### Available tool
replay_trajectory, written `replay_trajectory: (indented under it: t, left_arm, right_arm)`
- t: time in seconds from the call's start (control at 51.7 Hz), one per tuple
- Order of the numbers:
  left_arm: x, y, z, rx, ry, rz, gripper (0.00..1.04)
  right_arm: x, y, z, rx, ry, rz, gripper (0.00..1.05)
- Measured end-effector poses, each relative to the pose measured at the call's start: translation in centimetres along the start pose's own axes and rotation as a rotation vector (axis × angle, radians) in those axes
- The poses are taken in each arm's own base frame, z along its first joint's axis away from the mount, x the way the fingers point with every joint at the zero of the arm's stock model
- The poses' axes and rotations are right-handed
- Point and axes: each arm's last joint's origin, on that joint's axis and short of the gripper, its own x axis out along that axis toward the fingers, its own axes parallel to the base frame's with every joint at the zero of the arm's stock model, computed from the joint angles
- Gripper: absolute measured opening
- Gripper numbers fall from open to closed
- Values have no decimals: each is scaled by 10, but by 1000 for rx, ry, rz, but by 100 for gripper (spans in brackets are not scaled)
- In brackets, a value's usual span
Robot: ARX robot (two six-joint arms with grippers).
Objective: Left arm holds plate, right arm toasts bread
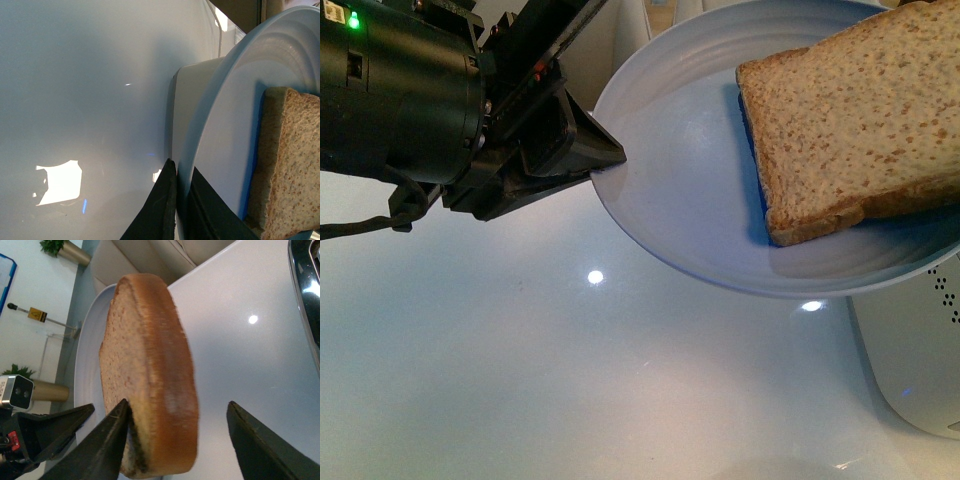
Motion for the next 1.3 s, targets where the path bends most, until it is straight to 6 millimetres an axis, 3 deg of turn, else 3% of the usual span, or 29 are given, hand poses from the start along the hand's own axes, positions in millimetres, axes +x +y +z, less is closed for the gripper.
replay_trajectory:
  t: [0.213,0.31,0.542,0.909,1.083,1.296]
  left_arm:
    - [0,0,0,0,0,0,3]
    - [0,0,0,0,0,0,3]
    - [0,0,0,0,1,-1,3]
    - [0,0,0,-2,1,-1,3]
    - [0,0,0,-3,1,-1,3]
    - [0,0,0,-3,1,-1,3]
  right_arm:
    - [0,4,2,-14,-7,12,14]
    - [-3,8,4,-34,-16,20,4]
    - [-18,24,15,-84,-68,52,3]
    - [-66,58,69,-196,-317,95,3]
    - [-79,54,84,-305,-413,-35,3]
    - [-69,35,80,-479,-415,-267,3]
